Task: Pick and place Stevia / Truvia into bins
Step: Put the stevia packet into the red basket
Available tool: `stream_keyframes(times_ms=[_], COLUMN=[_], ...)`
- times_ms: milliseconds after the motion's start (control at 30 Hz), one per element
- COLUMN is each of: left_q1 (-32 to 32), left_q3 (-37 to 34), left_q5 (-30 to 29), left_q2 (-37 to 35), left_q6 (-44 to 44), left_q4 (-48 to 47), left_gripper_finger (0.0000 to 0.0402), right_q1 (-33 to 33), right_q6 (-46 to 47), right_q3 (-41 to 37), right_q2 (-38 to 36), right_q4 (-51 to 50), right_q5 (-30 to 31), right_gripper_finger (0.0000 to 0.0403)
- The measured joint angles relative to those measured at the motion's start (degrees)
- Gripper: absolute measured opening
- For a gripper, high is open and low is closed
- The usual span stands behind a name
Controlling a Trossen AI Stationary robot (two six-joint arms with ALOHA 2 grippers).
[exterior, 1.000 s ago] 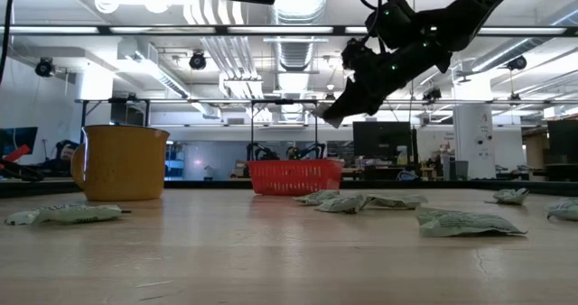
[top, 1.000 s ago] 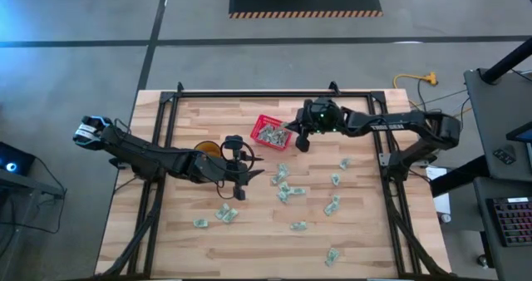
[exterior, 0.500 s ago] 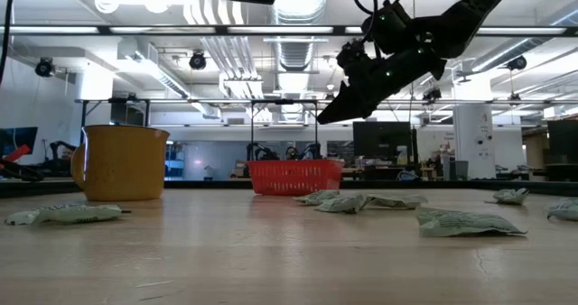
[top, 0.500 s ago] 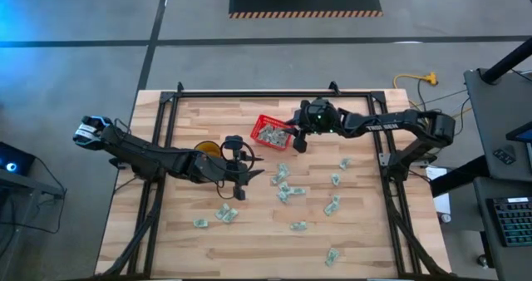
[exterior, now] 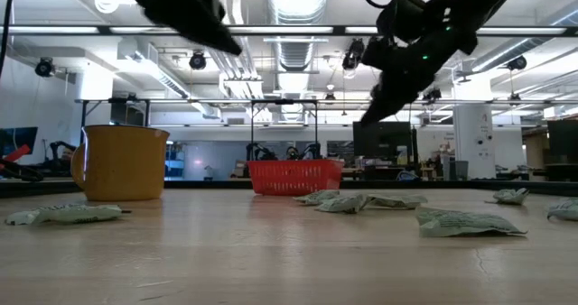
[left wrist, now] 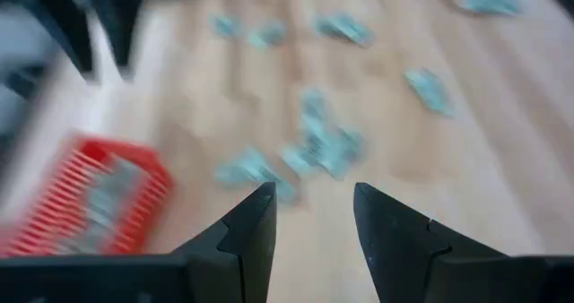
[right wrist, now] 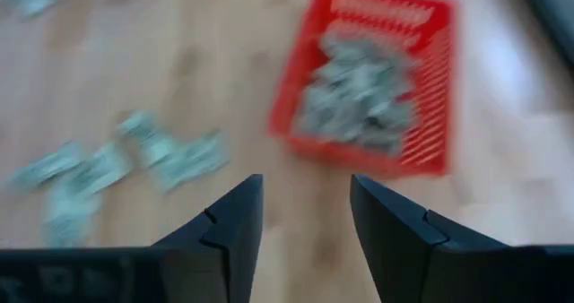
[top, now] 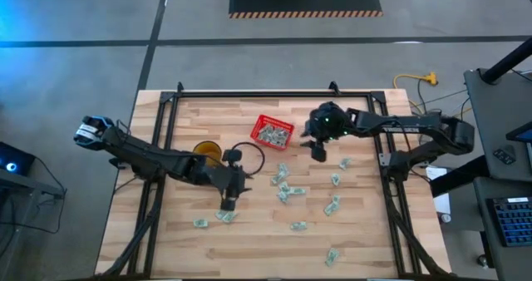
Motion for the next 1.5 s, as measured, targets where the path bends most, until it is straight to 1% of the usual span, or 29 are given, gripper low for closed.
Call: stream_keyframes(times_ms=[100,200,400,500,600,733,833,900,1033,1233,1500], left_q1=[-1.5,-3.6,-8.9,-11.1,-12.7,-13.8,-13.9,-13.8,-13.8,-13.8,-13.8], left_q3=[0.0,0.0,0.0,0.0,0.1,0.1,0.2,0.2,0.2,0.2,0.1], left_q5=[2.4,2.6,2.9,2.9,2.9,3.0,4.8,6.0,8.0,8.1,7.2], left_q2=[0.6,1.7,5.2,7.2,9.0,11.7,13.8,15.1,16.7,17.0,17.7], left_q6=[-6.9,-13.8,-28.9,-33.8,-38.1,-45.1,-49.4,-51.2,-51.4,-52.7,-52.9], left_q4=[-4.3,-9.2,-14.8,-15.0,-15.3,-18.3,-21.1,-22.2,-22.0,-21.9,-20.5], left_gripper_finger=[0.0135,0.0135,0.0135,0.0135,0.0135,0.0135,0.0135,0.0135,0.0135,0.0135,0.0135], right_q1=[1.7,4.5,10.0,11.6,12.1,12.1,12.1,12.1,12.1,12.1,12.1], right_q6=[0.0,0.0,-0.3,-0.3,0.0,1.1,1.3,1.5,1.7,1.7,1.7], right_q3=[-0.3,-1.4,-4.9,-5.6,-5.6,-5.7,-5.7,-5.7,-5.7,-5.7,-5.7], right_q2=[-2.5,-4.3,-6.4,-6.5,-6.6,-6.5,-6.5,-6.5,-6.5,-6.5,-6.5], right_q4=[-5.8,-8.9,-8.7,-8.7,-8.7,-8.7,-8.7,-8.7,-8.7,-8.7,-8.7], right_q5=[-3.7,-4.6,-4.7,-4.8,-4.8,-4.8,-4.8,-4.7,-4.7,-4.7,-4.7], right_gripper_finger=[0.0154,0.0148,0.0137,0.0131,0.0127,0.0123,0.0123,0.0123,0.0119,0.0113,0.0116])
